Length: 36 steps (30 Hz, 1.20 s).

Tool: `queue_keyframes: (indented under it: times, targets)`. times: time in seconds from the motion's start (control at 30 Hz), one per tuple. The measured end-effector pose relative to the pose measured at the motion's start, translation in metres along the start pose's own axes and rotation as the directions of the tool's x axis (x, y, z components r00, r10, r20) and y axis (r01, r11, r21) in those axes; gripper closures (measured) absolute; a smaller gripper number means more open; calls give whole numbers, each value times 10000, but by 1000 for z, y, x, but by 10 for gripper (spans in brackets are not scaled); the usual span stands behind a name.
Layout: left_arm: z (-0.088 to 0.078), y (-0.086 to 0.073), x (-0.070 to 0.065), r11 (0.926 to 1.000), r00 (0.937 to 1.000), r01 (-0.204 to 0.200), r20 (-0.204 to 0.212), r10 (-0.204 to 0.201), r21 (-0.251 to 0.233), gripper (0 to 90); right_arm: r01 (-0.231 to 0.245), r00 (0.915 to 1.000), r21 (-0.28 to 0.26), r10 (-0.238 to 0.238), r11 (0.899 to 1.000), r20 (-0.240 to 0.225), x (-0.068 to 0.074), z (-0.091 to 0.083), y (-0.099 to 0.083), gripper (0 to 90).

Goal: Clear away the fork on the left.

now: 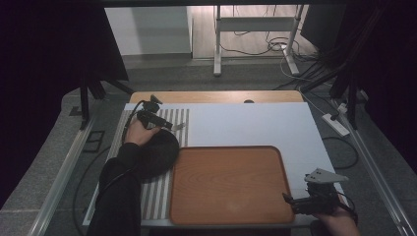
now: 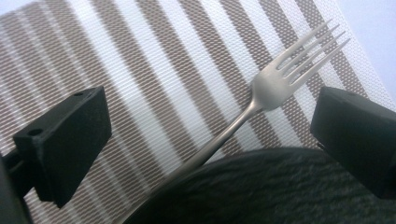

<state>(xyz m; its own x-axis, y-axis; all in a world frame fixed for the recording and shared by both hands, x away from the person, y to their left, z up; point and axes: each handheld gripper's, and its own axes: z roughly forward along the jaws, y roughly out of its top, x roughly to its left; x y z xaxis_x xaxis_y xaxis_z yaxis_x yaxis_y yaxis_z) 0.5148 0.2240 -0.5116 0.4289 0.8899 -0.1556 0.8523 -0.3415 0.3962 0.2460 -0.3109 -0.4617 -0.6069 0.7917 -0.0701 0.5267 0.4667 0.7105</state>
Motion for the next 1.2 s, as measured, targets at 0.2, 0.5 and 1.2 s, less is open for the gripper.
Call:
queue_keyframes:
  times: [0.2,0.5,1.2]
  targets:
    - [15,7,-11,9969,9983,-461,-319,482,632,0,-2,10000,1,2,10000,-4,0,0,0,0]
    - [19,7,-10,9937,9940,-725,-758,791,860,24,3,10000,10,-3,10000,-18,0,0,0,0]
    - [0,-6,24,9932,9915,-1163,-581,1164,46,820,14,10000,21,-14,10000,-35,0,0,0,0]
